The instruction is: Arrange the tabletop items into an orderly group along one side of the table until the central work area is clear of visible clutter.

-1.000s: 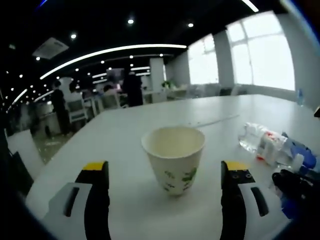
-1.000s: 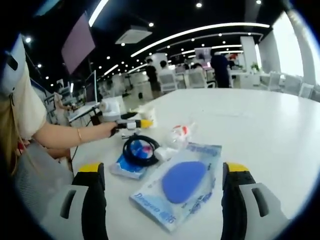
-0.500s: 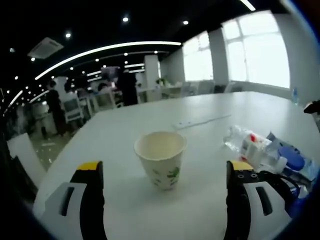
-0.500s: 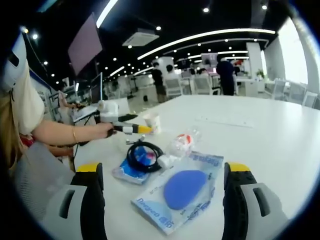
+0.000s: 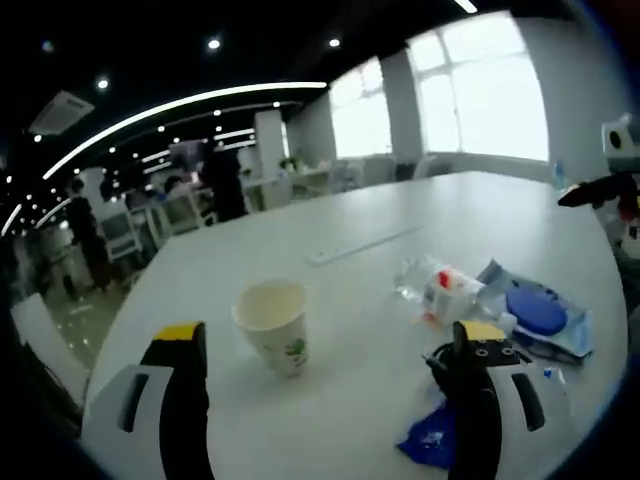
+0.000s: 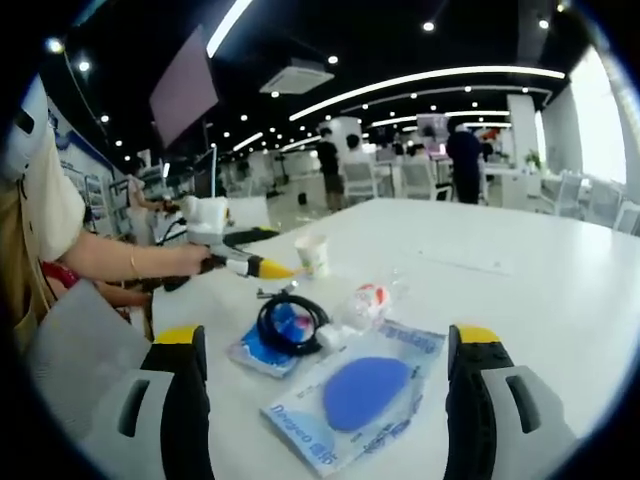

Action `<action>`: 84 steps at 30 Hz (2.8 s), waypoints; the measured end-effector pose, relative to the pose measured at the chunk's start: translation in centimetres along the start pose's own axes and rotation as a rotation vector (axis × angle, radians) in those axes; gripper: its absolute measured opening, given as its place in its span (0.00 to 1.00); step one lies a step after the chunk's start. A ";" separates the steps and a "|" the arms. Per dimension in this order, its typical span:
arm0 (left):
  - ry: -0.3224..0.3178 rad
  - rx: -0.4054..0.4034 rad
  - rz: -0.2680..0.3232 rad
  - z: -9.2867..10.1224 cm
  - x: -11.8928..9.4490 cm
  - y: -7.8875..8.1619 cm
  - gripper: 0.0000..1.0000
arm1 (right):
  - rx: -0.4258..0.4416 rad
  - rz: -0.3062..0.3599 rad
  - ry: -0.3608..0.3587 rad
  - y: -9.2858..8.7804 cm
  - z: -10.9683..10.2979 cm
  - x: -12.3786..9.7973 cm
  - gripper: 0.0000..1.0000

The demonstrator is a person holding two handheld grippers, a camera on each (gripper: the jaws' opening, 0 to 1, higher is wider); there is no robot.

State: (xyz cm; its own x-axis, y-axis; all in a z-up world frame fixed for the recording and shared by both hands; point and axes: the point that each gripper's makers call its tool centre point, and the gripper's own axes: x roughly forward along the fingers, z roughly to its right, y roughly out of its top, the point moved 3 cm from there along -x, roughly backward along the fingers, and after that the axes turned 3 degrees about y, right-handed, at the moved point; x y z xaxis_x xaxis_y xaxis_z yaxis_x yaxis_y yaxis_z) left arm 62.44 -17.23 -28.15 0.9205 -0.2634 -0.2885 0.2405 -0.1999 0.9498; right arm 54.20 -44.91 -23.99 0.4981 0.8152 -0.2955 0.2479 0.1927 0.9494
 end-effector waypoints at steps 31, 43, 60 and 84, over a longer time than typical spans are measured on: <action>-0.286 0.063 -0.009 10.5 -8.1 4.1 0.99 | -0.115 -0.050 0.110 1.1 0.5 1.2 0.99; -0.302 0.078 -0.034 12.0 -10.2 3.6 0.99 | -0.198 -0.113 0.112 0.4 2.0 2.8 0.99; -0.239 0.025 -0.048 11.7 -11.6 3.3 0.99 | -0.302 -0.174 0.158 -0.1 3.9 7.3 0.98; -0.247 -0.039 -0.054 10.2 -12.6 3.0 0.99 | -0.453 -0.285 0.178 -1.6 5.3 12.3 0.96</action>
State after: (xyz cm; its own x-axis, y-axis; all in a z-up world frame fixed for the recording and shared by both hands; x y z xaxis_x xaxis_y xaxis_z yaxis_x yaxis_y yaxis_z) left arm 48.45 -24.12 -22.92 0.8038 -0.4772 -0.3551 0.3036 -0.1843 0.9348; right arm 64.36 -38.12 -29.71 0.3060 0.7684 -0.5621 -0.0492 0.6024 0.7967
